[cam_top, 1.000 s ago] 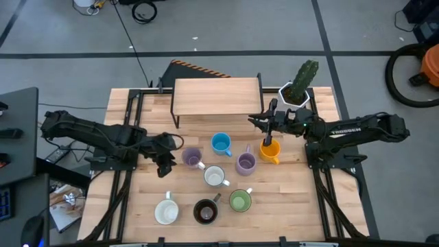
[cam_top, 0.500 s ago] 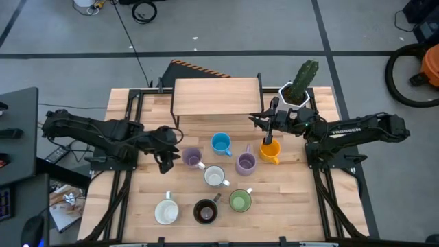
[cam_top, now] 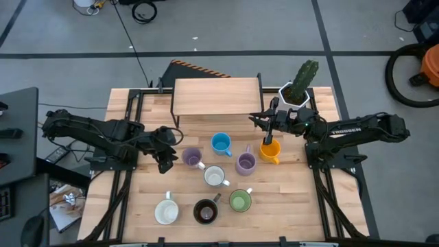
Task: Place coffee mugs
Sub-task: Put the left purple mug on the shelf
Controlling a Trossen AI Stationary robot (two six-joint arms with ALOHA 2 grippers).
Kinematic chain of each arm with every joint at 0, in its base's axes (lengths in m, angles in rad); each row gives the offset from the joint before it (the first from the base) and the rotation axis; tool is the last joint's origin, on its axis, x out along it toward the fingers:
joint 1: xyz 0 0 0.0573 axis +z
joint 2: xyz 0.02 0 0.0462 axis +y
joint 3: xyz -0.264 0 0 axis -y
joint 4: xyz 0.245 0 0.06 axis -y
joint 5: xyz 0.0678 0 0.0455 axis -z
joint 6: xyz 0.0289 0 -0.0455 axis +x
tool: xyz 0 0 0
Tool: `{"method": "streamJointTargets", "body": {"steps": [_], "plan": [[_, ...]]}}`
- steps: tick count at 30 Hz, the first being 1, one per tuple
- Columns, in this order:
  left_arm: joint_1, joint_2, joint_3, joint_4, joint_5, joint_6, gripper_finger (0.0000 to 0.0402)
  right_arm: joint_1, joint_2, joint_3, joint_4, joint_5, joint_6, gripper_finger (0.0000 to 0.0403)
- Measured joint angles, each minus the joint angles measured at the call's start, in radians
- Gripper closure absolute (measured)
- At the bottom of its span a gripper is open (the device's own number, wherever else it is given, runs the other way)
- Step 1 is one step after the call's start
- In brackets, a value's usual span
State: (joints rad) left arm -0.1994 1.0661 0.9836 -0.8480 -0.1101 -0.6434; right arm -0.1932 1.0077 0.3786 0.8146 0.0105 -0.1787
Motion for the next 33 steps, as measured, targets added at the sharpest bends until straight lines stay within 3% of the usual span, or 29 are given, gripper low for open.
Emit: {"method": "streamJointTargets", "body": {"steps": [9, 19, 33], "plan": [[-0.015, 0.172, 0.096, 0.010, 0.009, 0.082, 0.0260, 0.000, 0.004, -0.001, 0.014, 0.000, 0.002, 0.0337], [-0.005, 0.316, 0.216, -0.057, -0.104, 0.286, 0.0260, 0.000, 0.004, -0.001, -0.001, 0.000, -0.001, 0.0337], [0.013, 0.466, 0.214, -0.054, -0.021, 0.289, 0.0260, 0.000, 0.005, -0.001, 0.000, 0.000, -0.003, 0.0337]]}}
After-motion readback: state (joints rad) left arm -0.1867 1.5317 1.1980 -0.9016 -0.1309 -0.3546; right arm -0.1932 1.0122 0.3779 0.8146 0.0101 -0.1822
